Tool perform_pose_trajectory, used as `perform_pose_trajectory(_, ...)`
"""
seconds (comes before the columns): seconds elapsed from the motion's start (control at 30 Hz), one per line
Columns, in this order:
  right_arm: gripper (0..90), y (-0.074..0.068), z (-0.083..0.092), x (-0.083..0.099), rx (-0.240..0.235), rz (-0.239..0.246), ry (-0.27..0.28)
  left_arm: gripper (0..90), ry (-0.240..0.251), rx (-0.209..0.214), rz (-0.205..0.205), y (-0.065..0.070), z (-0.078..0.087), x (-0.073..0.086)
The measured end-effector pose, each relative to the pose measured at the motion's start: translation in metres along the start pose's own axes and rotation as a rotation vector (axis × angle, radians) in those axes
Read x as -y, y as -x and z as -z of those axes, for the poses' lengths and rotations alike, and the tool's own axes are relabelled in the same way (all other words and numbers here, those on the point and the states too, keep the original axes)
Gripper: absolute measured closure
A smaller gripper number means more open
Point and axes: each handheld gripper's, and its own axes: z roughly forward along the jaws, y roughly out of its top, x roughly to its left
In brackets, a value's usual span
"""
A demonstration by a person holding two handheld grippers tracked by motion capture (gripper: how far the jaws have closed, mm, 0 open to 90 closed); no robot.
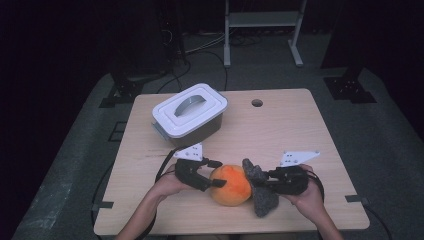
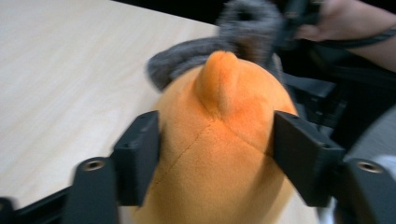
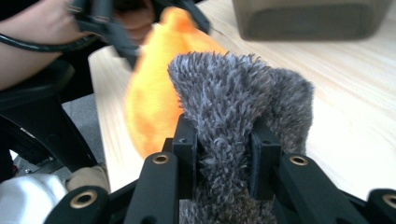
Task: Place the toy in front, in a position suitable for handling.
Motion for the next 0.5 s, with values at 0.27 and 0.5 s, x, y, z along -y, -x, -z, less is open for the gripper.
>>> perform_pose_trajectory(0.27,68.5,-0.009,0.007,-0.013,-0.035,-0.001,0.092,37.7,0.008,-0.045,0.003,0.003,-0.008,-0.003)
perform_pose_trajectory(0.5,68.2,-0.007,-0.001,-0.008,-0.012,0.021,0.043,40.3,0.011,-0.084,0.022,0.003,-0.008,-0.005)
